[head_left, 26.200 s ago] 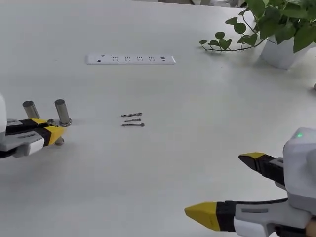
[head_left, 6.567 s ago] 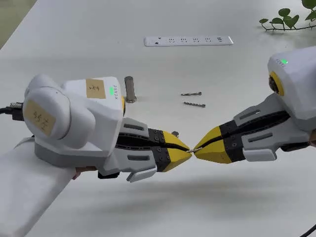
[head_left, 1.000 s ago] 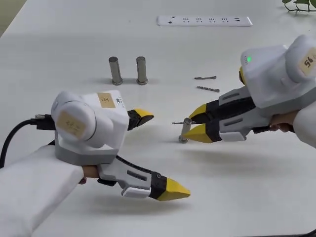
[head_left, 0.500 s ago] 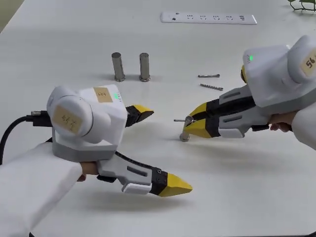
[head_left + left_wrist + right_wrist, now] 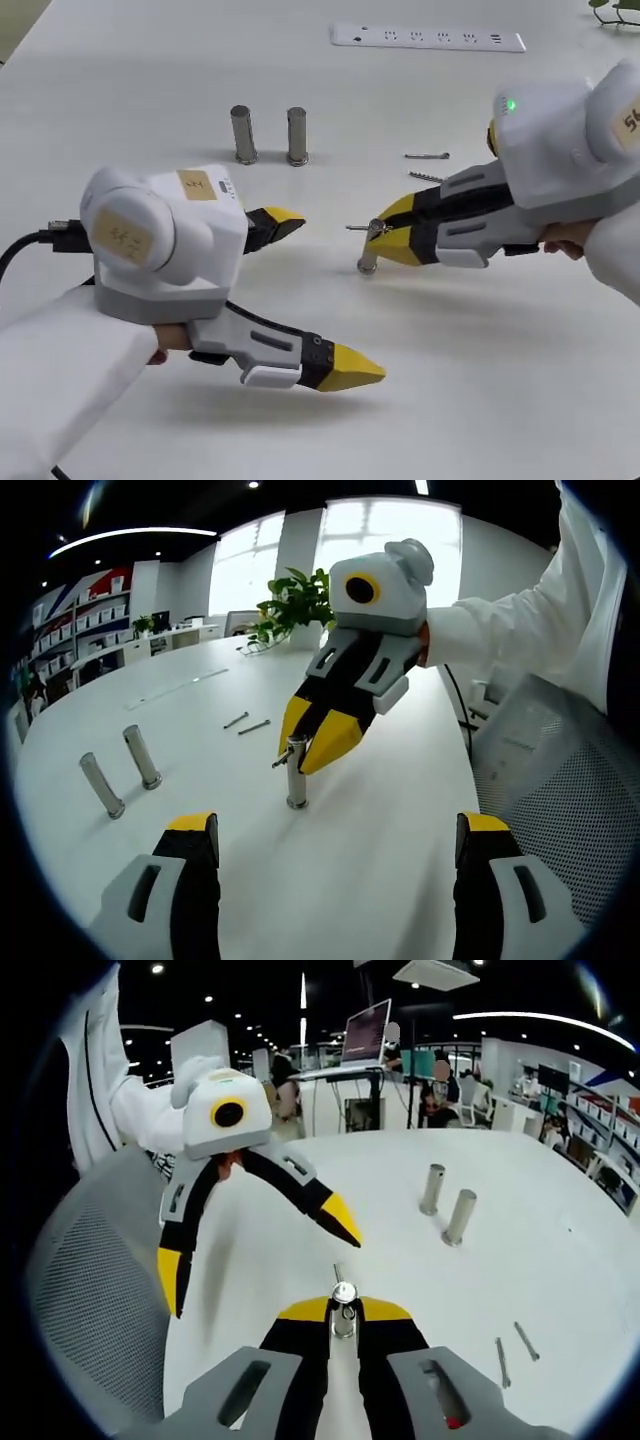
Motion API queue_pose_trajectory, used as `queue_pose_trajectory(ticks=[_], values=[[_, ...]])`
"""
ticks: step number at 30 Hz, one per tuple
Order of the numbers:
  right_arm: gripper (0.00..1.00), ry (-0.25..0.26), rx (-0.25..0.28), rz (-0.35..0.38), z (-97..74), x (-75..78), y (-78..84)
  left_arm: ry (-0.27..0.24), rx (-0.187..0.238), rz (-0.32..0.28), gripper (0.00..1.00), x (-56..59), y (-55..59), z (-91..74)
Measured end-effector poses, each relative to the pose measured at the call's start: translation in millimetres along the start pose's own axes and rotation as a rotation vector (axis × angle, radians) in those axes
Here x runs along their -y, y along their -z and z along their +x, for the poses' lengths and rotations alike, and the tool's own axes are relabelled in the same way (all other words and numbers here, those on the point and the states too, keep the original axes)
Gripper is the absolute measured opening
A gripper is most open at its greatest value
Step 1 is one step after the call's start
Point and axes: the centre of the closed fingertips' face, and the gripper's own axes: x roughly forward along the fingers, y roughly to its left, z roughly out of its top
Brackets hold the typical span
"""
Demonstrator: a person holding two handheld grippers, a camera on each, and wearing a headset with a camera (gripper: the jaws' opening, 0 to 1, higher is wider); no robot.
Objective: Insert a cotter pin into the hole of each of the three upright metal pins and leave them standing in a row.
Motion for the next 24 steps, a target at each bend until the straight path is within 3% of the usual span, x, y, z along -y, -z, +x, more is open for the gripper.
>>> queue_pose_trajectory(ticks=[5, 13, 24], values=[[0.04, 0.016, 0.011, -0.016, 9.2, 9.0, -8.8, -0.031, 0.015, -0.018, 0.98, -9.2, -1.1, -7.2], [0.04, 0.005, 0.019, -0.047, 31.3, 9.5, -18.3, -0.076, 0.024, -0.039, 0.98, -22.2, 0.1, -19.0], [0.04, -0.013, 0.013, -0.056, 42.2, 12.3, -19.4, -0.106, 0.026, -0.062, 0.98, -28.0, 3.5, -26.0]])
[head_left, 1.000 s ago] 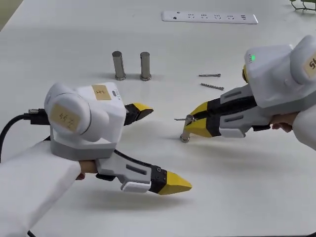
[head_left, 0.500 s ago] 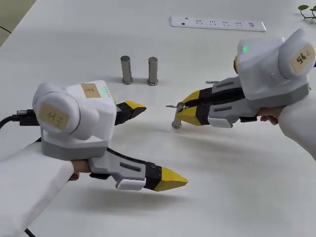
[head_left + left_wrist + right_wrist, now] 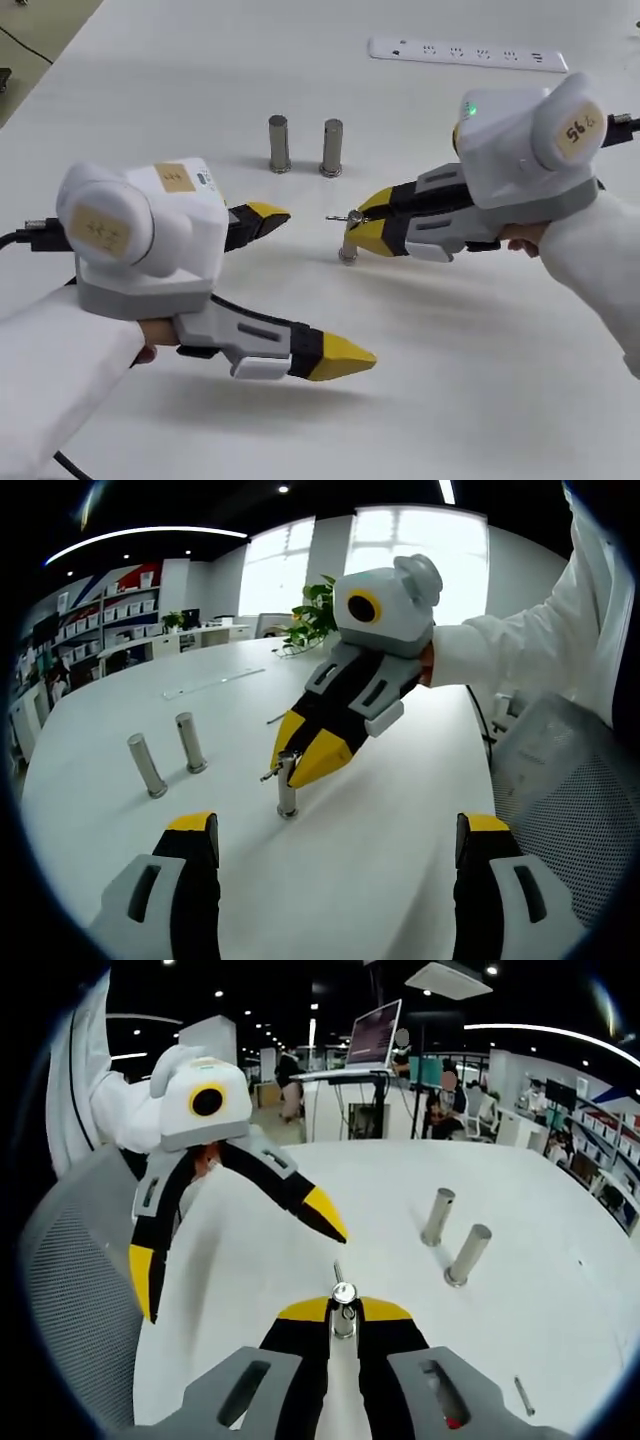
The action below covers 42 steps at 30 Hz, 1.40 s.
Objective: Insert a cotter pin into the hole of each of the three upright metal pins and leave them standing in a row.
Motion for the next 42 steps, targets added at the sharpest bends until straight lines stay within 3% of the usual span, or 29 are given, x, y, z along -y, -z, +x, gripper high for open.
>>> queue_pose_trajectory(ticks=[15, 20, 26, 33, 36, 39, 42], values=[[0.04, -0.007, 0.013, 0.000, 2.1, 0.2, -1.9, 0.002, 0.011, -0.013, 0.98, 0.8, -2.9, 0.7], [0.05, -0.010, 0.040, 0.015, -1.3, -0.6, -8.1, 0.000, 0.014, -0.016, 0.98, 1.0, -3.8, -0.6], [0.19, -0.008, 0.070, 0.020, -9.0, -6.3, -18.3, -0.002, 0.022, -0.023, 0.98, 1.4, -6.6, -2.3], [0.36, 0.012, 0.140, 0.038, -35.6, -16.5, -33.5, -0.010, 0.030, -0.030, 0.98, -0.1, -10.9, -3.7], [0.44, 0.028, 0.136, 0.046, -43.4, -17.8, -32.4, -0.015, 0.043, -0.033, 0.98, -0.7, -15.8, -3.6], [0.44, 0.044, 0.140, 0.061, -53.8, -20.0, -28.6, -0.004, 0.053, -0.037, 0.98, 3.1, -19.7, -1.8], [0.50, 0.064, 0.142, 0.078, -61.5, -21.2, -23.9, 0.004, 0.049, -0.031, 0.98, 6.4, -20.7, 0.2]])
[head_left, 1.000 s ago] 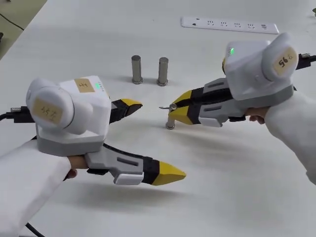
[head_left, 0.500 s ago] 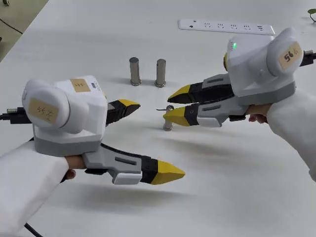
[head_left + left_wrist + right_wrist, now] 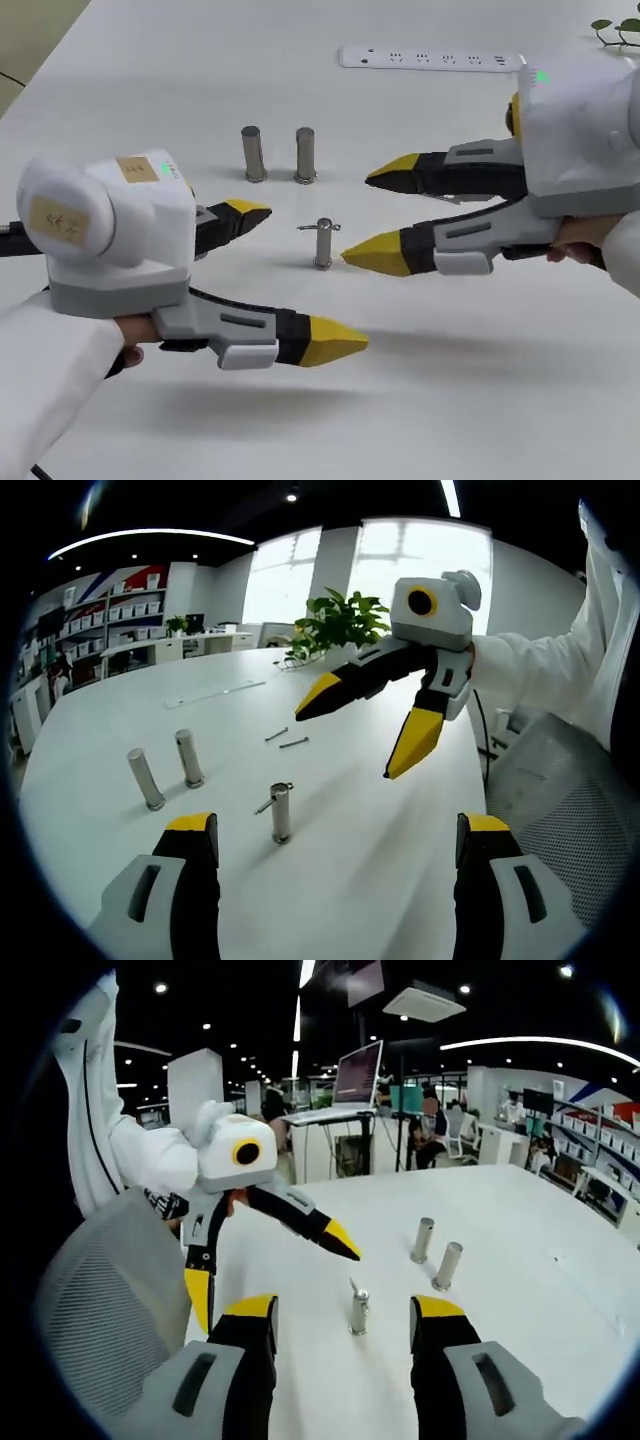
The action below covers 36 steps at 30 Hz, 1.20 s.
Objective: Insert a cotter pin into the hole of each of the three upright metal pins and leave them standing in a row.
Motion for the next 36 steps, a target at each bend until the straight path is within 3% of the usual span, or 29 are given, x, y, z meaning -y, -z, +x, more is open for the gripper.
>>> queue_pose_trajectory(ticks=[12, 25, 30, 36], values=[[0.74, 0.102, 0.021, 0.138, -34.0, 4.5, 17.5, -0.001, 0.003, -0.002, 0.98, 0.9, -3.5, -2.7], [0.97, 0.134, -0.035, 0.222, -53.3, 0.7, 41.3, -0.031, 0.009, -0.030, 0.98, -3.1, -1.6, -7.0], [0.98, 0.154, -0.070, 0.280, -58.4, 1.7, 56.2, -0.042, 0.028, -0.049, 0.98, -3.2, -4.1, -8.6], [0.98, 0.180, -0.074, 0.311, -62.0, 5.1, 63.6, -0.054, 0.035, -0.058, 0.98, -4.9, -4.0, -11.7]])
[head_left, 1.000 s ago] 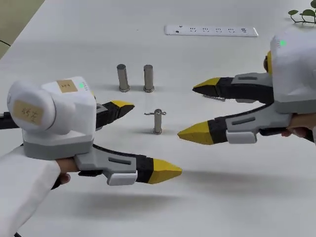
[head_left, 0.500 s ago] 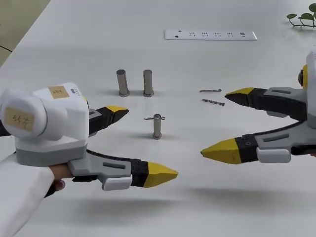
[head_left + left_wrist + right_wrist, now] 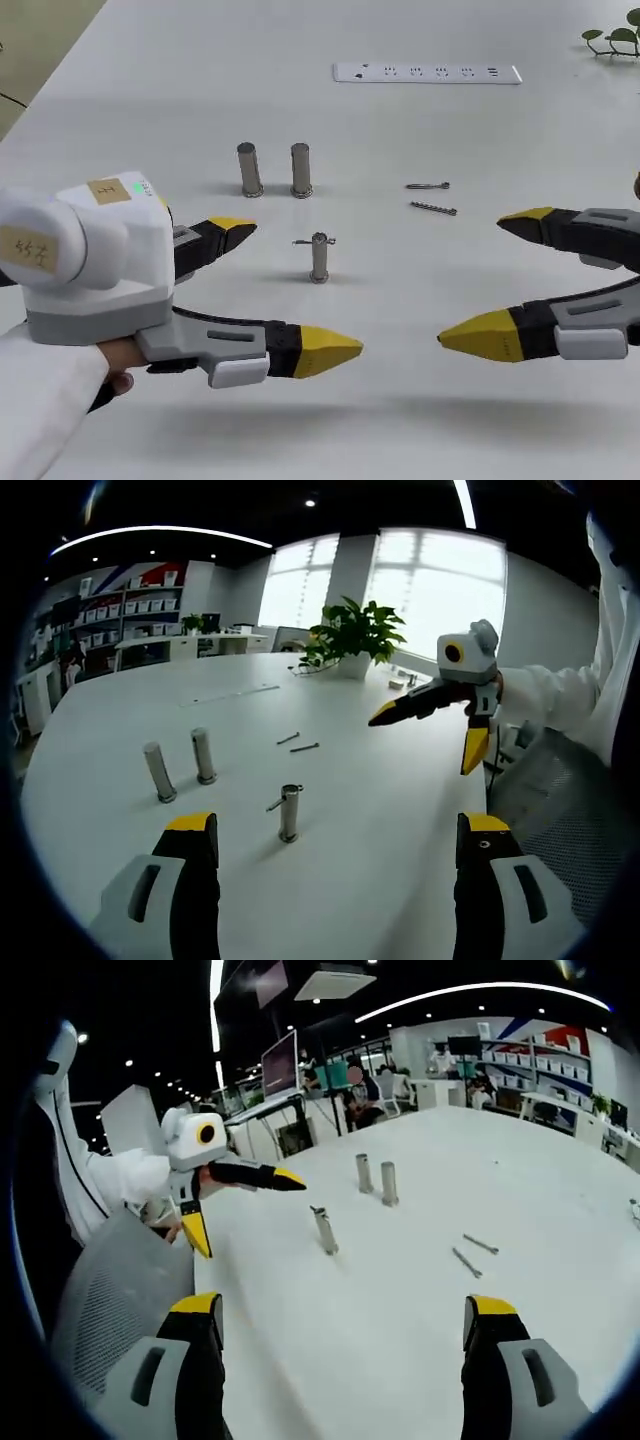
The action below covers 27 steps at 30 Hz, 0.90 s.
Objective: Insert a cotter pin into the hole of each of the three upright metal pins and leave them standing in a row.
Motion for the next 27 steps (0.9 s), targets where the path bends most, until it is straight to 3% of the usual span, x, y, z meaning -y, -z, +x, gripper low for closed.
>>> queue_pose_trajectory(ticks=[6, 15, 20, 27], values=[[0.98, 0.055, -0.005, 0.025, -3.0, 11.5, 6.8, -0.012, 0.000, -0.005, 0.98, -4.1, 1.6, -2.7], [0.98, 0.080, 0.015, 0.054, -7.1, 14.2, 5.7, -0.026, 0.009, -0.015, 0.98, -10.7, -0.2, -5.1], [0.98, 0.089, 0.022, 0.056, -8.4, 13.8, 3.7, -0.027, 0.016, 0.000, 0.98, -13.3, -6.8, -7.2], [0.98, 0.100, 0.032, 0.063, -12.2, 14.3, 3.1, -0.038, 0.027, 0.049, 0.98, -28.4, -26.1, -16.4]])
